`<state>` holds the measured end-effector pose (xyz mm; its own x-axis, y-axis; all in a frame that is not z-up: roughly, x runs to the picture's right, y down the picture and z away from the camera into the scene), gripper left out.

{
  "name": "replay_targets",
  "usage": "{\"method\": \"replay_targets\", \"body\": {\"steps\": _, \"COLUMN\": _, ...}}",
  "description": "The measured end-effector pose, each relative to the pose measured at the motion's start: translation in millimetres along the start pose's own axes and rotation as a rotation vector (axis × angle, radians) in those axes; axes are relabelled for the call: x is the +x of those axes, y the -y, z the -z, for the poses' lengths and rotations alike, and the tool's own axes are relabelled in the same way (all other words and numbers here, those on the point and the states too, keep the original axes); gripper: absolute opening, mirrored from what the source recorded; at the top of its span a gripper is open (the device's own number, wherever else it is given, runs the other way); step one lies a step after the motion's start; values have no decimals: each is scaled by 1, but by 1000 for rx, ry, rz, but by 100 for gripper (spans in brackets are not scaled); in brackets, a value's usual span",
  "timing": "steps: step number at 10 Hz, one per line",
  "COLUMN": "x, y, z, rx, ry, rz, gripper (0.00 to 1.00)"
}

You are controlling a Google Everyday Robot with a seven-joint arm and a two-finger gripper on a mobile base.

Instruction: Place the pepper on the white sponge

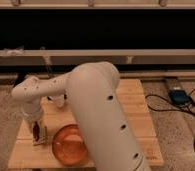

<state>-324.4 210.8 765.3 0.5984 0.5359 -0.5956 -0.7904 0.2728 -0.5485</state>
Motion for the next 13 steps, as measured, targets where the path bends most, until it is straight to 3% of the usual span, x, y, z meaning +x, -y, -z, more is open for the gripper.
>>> {"method": "replay_targets", "body": {"steps": 5, "x": 15, "y": 7, "z": -7, "rx": -1, "ry": -33, "rz": -23, "gripper": 74}}
{"method": "replay_targets", "body": {"steps": 6, "x": 17, "y": 10, "z": -10, "rx": 3, "ry": -38, "rz": -29, "gripper": 79}}
{"method": "replay_targets", "body": {"steps": 9, "x": 14, "y": 13, "z": -12, "rx": -2, "ry": -31, "rz": -44, "gripper": 80}}
{"method": "replay_targets", "body": {"steps": 13, "x": 7, "y": 10, "z": 1, "rx": -20, "ry": -6, "rz": -37, "gripper": 80}}
